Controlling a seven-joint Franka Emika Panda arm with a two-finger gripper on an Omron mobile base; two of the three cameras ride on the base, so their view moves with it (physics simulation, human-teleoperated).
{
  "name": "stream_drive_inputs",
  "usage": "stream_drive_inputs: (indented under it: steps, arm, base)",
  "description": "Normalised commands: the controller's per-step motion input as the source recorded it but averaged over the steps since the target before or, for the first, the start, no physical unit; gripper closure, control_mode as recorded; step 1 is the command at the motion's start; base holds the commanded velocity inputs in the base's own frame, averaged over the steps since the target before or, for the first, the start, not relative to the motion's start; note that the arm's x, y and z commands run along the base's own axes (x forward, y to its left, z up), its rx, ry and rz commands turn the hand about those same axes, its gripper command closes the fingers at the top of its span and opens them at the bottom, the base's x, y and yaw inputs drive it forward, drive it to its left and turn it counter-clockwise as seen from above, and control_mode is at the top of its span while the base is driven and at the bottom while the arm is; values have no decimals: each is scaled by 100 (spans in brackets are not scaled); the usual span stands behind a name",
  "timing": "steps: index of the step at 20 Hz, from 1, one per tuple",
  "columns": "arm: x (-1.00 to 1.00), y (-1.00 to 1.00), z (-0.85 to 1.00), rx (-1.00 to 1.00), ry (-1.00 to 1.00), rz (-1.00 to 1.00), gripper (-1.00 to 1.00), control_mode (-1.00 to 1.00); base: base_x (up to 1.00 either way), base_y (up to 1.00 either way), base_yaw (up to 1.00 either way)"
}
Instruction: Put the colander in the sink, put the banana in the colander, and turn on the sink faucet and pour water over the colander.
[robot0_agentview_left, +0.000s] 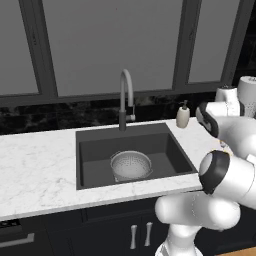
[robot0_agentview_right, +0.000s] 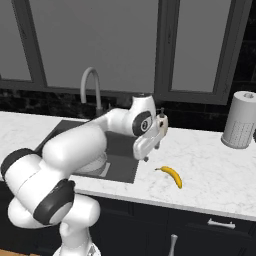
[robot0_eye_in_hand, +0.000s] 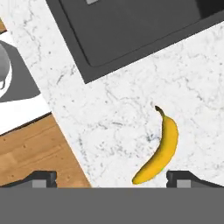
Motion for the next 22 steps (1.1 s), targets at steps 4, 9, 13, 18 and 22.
stream_drive_inputs:
  steps: [4, 9, 13, 18, 22]
  arm:
    - [-40, -64, 0, 39, 7, -47, -100, -100]
    - [-13, -26, -7, 23, -2, -37, -100, -100]
    - [0, -1, -22, 0, -12, -30, -100, -100]
    - [0, 0, -38, -6, -9, -28, -100, -100]
    - [0, -2, -48, -11, -3, -22, -100, -100]
  base:
    - [0, 0, 0]
    - [0, 0, 0]
    - [0, 0, 0]
    - [0, 0, 0]
    - [0, 0, 0]
